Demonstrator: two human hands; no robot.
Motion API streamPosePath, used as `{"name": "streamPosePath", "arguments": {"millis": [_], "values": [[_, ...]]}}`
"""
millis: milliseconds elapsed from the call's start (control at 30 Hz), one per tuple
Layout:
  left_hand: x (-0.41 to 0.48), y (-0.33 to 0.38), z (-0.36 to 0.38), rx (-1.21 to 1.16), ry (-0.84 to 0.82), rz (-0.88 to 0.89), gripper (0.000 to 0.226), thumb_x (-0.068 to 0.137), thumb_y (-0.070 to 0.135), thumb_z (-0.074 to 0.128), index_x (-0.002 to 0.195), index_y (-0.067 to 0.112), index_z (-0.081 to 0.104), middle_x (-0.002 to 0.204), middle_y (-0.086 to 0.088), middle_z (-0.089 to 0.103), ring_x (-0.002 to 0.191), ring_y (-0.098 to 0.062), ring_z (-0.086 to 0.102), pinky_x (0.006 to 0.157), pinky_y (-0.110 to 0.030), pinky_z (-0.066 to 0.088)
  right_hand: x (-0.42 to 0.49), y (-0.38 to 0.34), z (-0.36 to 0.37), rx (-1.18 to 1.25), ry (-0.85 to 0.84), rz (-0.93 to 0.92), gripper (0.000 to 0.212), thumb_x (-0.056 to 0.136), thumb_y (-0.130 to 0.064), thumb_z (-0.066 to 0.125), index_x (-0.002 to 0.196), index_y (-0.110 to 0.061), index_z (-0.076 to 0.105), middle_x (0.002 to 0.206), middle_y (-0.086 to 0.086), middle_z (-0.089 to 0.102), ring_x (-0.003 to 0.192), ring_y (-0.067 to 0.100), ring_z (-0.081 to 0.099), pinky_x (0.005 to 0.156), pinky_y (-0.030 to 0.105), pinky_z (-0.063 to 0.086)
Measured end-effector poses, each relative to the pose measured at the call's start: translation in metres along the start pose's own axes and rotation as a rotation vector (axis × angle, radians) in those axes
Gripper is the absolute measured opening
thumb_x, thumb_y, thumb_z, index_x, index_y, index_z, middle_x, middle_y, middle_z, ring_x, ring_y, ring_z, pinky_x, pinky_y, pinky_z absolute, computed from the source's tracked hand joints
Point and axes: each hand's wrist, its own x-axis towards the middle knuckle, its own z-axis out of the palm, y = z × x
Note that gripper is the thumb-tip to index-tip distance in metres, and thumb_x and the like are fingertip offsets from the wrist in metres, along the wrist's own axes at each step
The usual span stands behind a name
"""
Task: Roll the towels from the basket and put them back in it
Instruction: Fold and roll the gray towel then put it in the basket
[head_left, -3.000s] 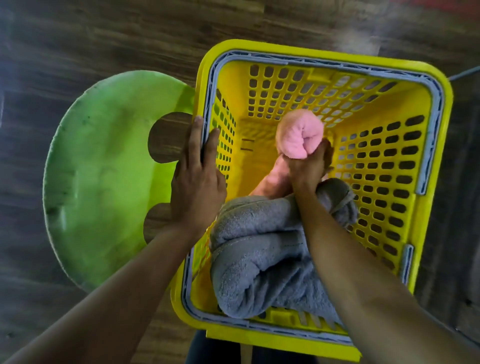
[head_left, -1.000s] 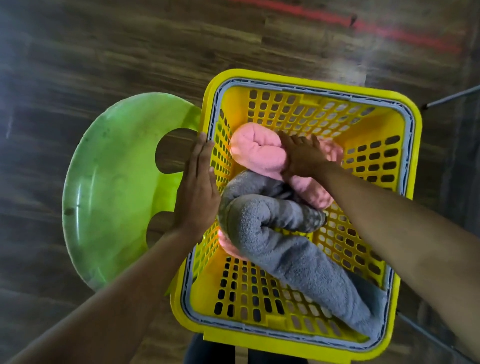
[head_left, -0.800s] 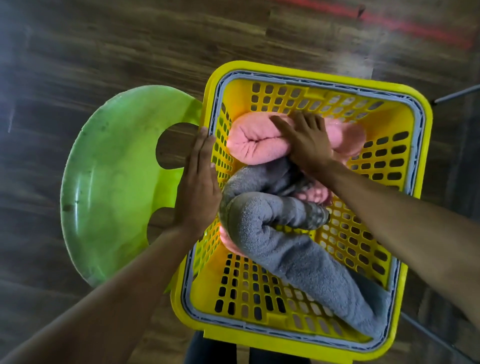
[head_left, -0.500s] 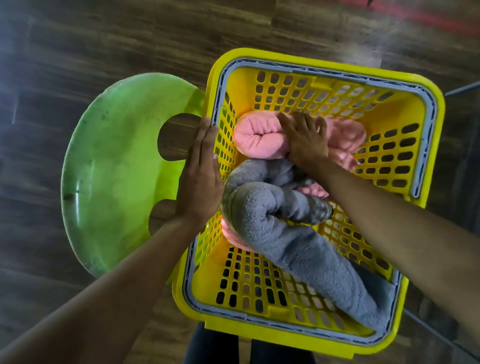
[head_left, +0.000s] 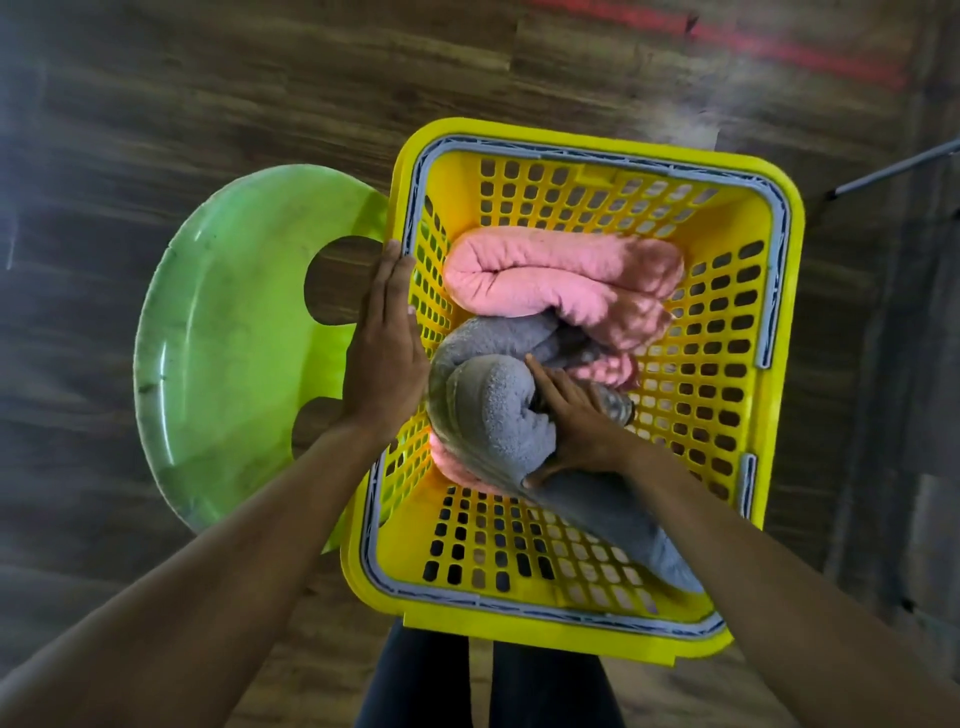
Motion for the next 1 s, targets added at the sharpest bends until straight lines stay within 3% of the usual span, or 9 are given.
{"name": "streamPosePath", "arguments": {"millis": [100,200,300,400,567,667,800,900,1000], "values": [[0.000,-0.001,0.000,-0.007,0.009,-0.003,0.048,0.100,0.009,0.031,0.148,0.010,0.033,0.160,-0.003,0.023,0.145,-0.020,0.027,0.096,-0.034,0.049,0.010,0.015,0.001,-0.021,0.082,0.023,0.134,0.045,-0.080,0.071,0.150,-0.017,0.019,0.132,0.009,0.039,0.124,0.030,0.035,0.106,0.049,0.028],[0.000,-0.001,0.000,-0.010,0.010,0.002,0.049,0.099,0.006,0.034,0.148,0.009,0.034,0.160,-0.004,0.023,0.145,-0.020,0.028,0.093,-0.031,0.047,0.015,0.022,0.007,0.031,0.092,0.000,0.113,0.044,-0.081,0.066,0.128,-0.009,0.042,0.117,0.006,0.043,0.111,0.023,0.038,0.100,0.049,0.033],[0.000,-0.001,-0.001,0.003,0.016,0.011,0.048,0.099,0.005,0.034,0.148,0.009,0.034,0.160,-0.005,0.025,0.145,-0.021,0.028,0.093,-0.030,0.047,0.011,0.017,0.008,0.248,0.007,0.026,0.106,0.047,-0.073,0.079,0.129,-0.021,0.035,0.126,-0.003,0.050,0.120,0.021,0.047,0.103,0.052,0.039],[0.000,-0.001,-0.001,0.002,0.013,0.003,0.048,0.100,0.008,0.031,0.148,0.009,0.034,0.160,-0.005,0.024,0.145,-0.021,0.027,0.093,-0.026,0.044,0.004,0.015,0.003,0.369,0.029,0.027,0.098,0.051,-0.064,0.086,0.130,-0.038,0.033,0.125,-0.004,0.057,0.114,0.024,0.059,0.089,0.054,0.050],[0.000,-0.005,-0.001,-0.061,0.017,0.010,0.046,0.101,0.007,0.031,0.147,0.008,0.035,0.159,-0.006,0.025,0.146,-0.018,0.024,0.106,-0.026,0.037,-0.019,-0.029,-0.047,0.152,0.239,-0.014,0.108,0.056,-0.066,0.077,0.145,-0.038,0.024,0.137,0.005,0.053,0.118,0.032,0.055,0.094,0.052,0.048],[0.000,-0.007,-0.002,-0.100,0.021,0.002,0.045,0.102,0.003,0.034,0.146,0.005,0.036,0.159,-0.008,0.027,0.147,-0.018,0.023,0.114,-0.030,0.032,-0.020,-0.055,-0.085,-0.066,0.383,-0.059,0.104,0.061,-0.066,0.070,0.147,-0.023,0.030,0.125,0.012,0.056,0.111,0.034,0.054,0.095,0.050,0.045],[-0.001,-0.010,-0.003,-0.175,-0.010,0.017,0.048,0.100,0.010,0.037,0.148,0.004,0.033,0.158,-0.013,0.026,0.147,-0.022,0.022,0.116,-0.039,0.030,-0.009,-0.081,-0.130,-0.213,0.496,-0.066,0.094,0.065,-0.071,0.060,0.145,-0.031,0.031,0.124,0.009,0.056,0.113,0.033,0.051,0.100,0.051,0.040],[-0.001,-0.009,-0.004,-0.181,-0.012,0.020,0.052,0.102,0.033,0.025,0.149,0.009,0.026,0.157,-0.016,0.028,0.145,-0.029,0.028,0.114,-0.034,0.033,0.001,-0.086,-0.164,-0.251,0.304,-0.017,0.107,0.057,-0.065,0.077,0.146,-0.035,0.027,0.137,0.007,0.050,0.125,0.033,0.045,0.106,0.049,0.037],[-0.002,-0.010,-0.005,-0.182,-0.026,0.025,0.052,0.098,0.027,0.038,0.146,0.007,0.034,0.158,-0.013,0.026,0.145,-0.027,0.028,0.110,-0.033,0.037,0.010,-0.082,-0.154,-0.197,0.021,0.048,0.119,0.049,-0.055,0.088,0.146,-0.031,0.023,0.142,0.008,0.046,0.126,0.032,0.045,0.105,0.052,0.039]]}}
